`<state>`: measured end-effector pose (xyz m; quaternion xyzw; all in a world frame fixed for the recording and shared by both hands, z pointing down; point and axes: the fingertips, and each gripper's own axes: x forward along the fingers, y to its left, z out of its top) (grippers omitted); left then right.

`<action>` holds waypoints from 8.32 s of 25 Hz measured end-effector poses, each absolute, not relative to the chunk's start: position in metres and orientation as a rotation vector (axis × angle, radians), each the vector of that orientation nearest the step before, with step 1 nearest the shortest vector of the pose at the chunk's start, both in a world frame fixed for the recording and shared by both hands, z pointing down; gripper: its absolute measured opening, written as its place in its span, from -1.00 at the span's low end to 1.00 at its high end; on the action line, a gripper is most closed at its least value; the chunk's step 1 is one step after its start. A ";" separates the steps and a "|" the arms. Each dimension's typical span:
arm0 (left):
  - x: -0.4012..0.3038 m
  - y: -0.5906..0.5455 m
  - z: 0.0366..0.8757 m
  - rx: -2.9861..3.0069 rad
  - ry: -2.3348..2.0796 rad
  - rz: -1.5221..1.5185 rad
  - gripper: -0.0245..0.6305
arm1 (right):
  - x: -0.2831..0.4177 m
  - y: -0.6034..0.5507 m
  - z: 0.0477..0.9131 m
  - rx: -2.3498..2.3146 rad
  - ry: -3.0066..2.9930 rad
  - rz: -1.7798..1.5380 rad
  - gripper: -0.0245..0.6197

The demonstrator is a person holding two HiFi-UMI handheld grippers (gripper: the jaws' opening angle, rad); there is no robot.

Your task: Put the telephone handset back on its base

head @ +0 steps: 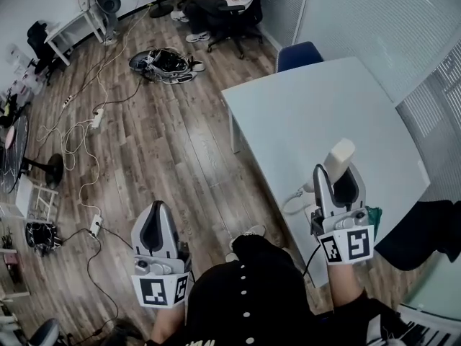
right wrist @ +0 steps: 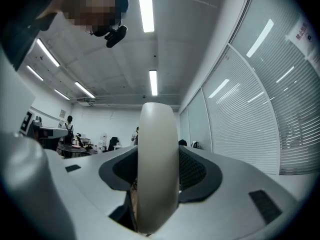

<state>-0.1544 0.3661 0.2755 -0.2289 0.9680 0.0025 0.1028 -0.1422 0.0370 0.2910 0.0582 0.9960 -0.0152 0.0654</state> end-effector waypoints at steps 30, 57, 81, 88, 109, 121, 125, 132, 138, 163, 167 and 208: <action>-0.306 0.115 0.277 -1.686 2.470 0.137 -0.87 | -0.090 -0.118 0.293 -0.881 2.920 -0.035 -0.20; -0.280 -0.007 0.291 -2.480 1.807 0.255 -0.87 | 0.016 -0.053 0.303 -1.777 2.575 -0.035 -0.20; -0.261 -0.029 0.342 -2.566 1.917 0.102 -0.87 | -0.012 -0.093 0.491 -1.855 2.774 -0.614 -0.20; -0.262 -0.029 0.355 -2.573 1.965 0.056 -0.87 | -0.017 -0.109 0.547 -1.893 2.796 -0.784 -0.20; -0.263 -0.033 0.380 -2.610 2.032 -0.020 -0.87 | -0.027 -0.128 0.625 -2.168 2.687 -1.000 -0.20; -0.266 -0.032 0.387 -2.613 2.054 -0.044 -0.87 | -0.032 -0.135 0.653 -2.380 2.622 -1.005 -0.20; -0.267 -0.032 0.387 -2.612 2.057 -0.043 -0.87 | -0.034 -0.136 0.652 -2.415 2.630 -0.952 -0.20; -0.264 -0.031 0.386 -2.617 2.050 -0.035 -0.87 | -0.034 -0.135 0.652 -2.401 2.646 -0.949 -0.20; -0.260 -0.032 0.385 -2.623 2.043 -0.032 -0.87 | -0.040 -0.139 0.646 -2.283 2.728 -0.903 -0.12; -0.252 -0.045 0.350 -2.590 1.926 0.095 -0.87 | -0.021 -0.129 0.491 -1.837 2.881 -0.331 -0.77; -0.248 -0.050 0.339 -2.588 1.882 0.128 -0.87 | -0.015 -0.125 0.448 -1.680 2.881 -0.322 -0.81; -0.293 -0.049 0.268 -2.357 1.823 0.254 -0.87 | 0.036 -0.095 0.278 -1.750 2.560 0.146 -0.82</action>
